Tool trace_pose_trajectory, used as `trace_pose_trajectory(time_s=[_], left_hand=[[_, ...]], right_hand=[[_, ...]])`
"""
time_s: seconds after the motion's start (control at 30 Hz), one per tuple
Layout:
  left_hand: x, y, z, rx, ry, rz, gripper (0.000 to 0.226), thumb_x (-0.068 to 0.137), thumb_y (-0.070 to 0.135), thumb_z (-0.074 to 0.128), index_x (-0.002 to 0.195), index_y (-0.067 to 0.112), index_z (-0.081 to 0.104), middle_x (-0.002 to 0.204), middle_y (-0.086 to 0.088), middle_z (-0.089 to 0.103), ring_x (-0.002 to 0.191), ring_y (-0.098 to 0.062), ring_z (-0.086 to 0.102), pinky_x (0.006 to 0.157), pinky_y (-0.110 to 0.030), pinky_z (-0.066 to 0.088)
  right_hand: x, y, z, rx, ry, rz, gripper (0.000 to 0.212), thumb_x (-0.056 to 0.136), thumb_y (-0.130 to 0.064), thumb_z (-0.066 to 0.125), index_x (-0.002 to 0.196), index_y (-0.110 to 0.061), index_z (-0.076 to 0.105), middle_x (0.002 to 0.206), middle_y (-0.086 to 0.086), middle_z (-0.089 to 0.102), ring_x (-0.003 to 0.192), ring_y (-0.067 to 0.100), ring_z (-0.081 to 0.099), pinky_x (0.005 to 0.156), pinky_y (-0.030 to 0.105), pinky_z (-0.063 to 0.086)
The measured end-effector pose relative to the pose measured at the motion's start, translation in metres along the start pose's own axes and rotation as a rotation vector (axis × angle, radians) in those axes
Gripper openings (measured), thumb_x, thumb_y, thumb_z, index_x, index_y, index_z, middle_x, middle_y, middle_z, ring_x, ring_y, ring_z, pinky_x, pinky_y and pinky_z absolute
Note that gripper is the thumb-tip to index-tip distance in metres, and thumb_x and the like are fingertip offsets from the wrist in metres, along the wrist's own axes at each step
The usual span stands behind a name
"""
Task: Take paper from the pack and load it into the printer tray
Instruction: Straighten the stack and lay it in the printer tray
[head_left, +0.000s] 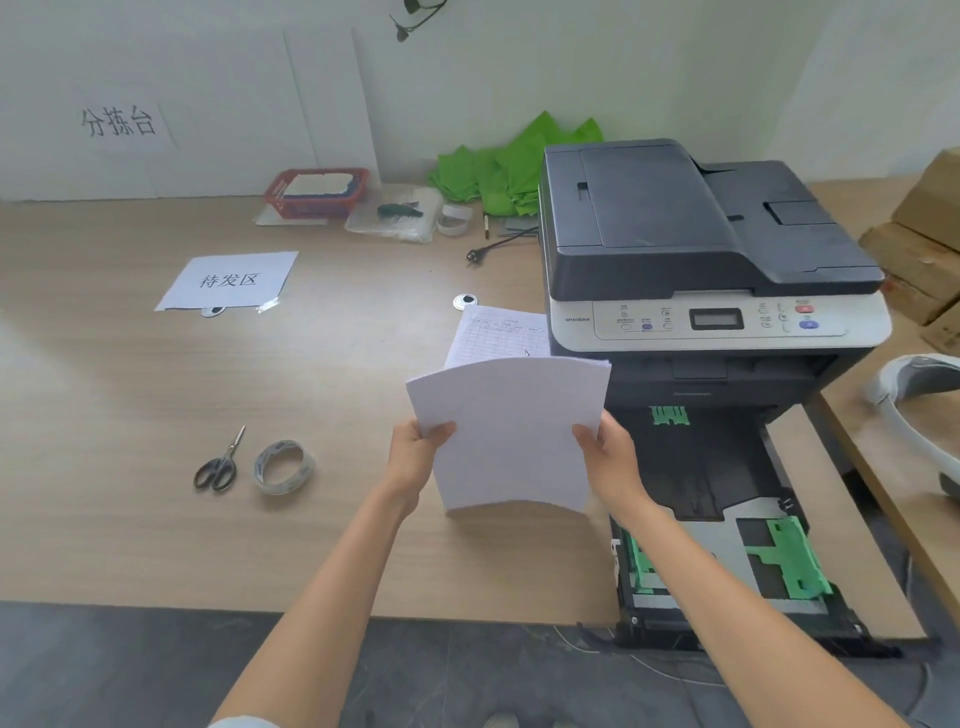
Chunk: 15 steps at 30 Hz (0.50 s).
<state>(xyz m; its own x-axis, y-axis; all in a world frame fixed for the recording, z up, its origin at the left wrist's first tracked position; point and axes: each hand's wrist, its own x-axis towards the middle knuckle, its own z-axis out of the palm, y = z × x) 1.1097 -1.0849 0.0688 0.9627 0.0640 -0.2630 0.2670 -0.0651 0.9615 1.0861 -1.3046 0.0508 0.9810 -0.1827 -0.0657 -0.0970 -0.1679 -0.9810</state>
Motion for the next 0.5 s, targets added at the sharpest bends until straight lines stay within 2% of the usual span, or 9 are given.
trace_pose_trajectory(time_s=[0.07, 0.2, 0.33, 0.4, 0.47, 0.5], left_hand=[[0.000, -0.014, 0.002, -0.009, 0.008, -0.042, 0.021, 0.089, 0.006, 0.055, 0.079, 0.019, 0.067, 0.066, 0.018, 0.071, 0.060, 0.003, 0.067, 0.056, -0.013, 0.051], [0.002, -0.034, 0.003, 0.026, 0.002, -0.092, 0.021, 0.090, 0.003, 0.053, 0.084, 0.017, 0.066, 0.080, 0.010, 0.069, 0.064, 0.003, 0.066, 0.061, -0.016, 0.053], [0.002, -0.039, 0.003, 0.066, 0.001, -0.107, 0.017, 0.090, -0.002, 0.050, 0.096, 0.008, 0.062, 0.084, 0.006, 0.065, 0.058, 0.010, 0.064, 0.054, -0.007, 0.050], [0.003, -0.036, 0.002, 0.076, 0.027, -0.095, 0.018, 0.088, -0.005, 0.052, 0.098, 0.006, 0.062, 0.088, 0.004, 0.065, 0.064, 0.003, 0.066, 0.053, -0.005, 0.049], [0.007, -0.031, 0.000, 0.081, 0.039, -0.073, 0.019, 0.086, -0.007, 0.054, 0.099, 0.003, 0.063, 0.093, -0.001, 0.066, 0.074, -0.009, 0.066, 0.054, -0.006, 0.049], [0.008, -0.027, -0.001, 0.075, 0.034, -0.059, 0.020, 0.084, -0.008, 0.055, 0.099, 0.002, 0.063, 0.092, -0.001, 0.066, 0.073, -0.008, 0.067, 0.055, -0.007, 0.050]], right_hand=[[-0.001, 0.013, 0.005, -0.052, -0.007, 0.029, 0.022, 0.095, -0.003, 0.043, 0.111, -0.004, 0.058, 0.103, 0.008, 0.065, 0.093, 0.019, 0.060, 0.070, 0.017, 0.046], [-0.001, 0.026, 0.010, -0.138, -0.033, 0.055, 0.030, 0.096, 0.002, 0.037, 0.121, -0.004, 0.053, 0.110, 0.003, 0.061, 0.101, 0.018, 0.055, 0.087, 0.025, 0.043], [0.000, 0.031, 0.006, -0.189, -0.076, 0.074, 0.029, 0.096, 0.001, 0.039, 0.120, -0.004, 0.056, 0.109, 0.003, 0.063, 0.101, 0.018, 0.058, 0.088, 0.025, 0.047], [0.002, 0.032, 0.002, -0.212, -0.053, 0.072, 0.025, 0.094, 0.002, 0.043, 0.111, -0.003, 0.061, 0.104, 0.009, 0.068, 0.098, 0.027, 0.062, 0.091, 0.039, 0.052], [0.005, 0.028, -0.003, -0.249, -0.037, 0.064, 0.020, 0.093, 0.002, 0.046, 0.102, -0.002, 0.064, 0.099, 0.018, 0.070, 0.095, 0.038, 0.062, 0.089, 0.052, 0.051], [0.006, 0.025, -0.006, -0.261, -0.033, 0.057, 0.019, 0.093, 0.000, 0.047, 0.100, -0.002, 0.064, 0.097, 0.020, 0.070, 0.094, 0.040, 0.061, 0.087, 0.054, 0.051]])
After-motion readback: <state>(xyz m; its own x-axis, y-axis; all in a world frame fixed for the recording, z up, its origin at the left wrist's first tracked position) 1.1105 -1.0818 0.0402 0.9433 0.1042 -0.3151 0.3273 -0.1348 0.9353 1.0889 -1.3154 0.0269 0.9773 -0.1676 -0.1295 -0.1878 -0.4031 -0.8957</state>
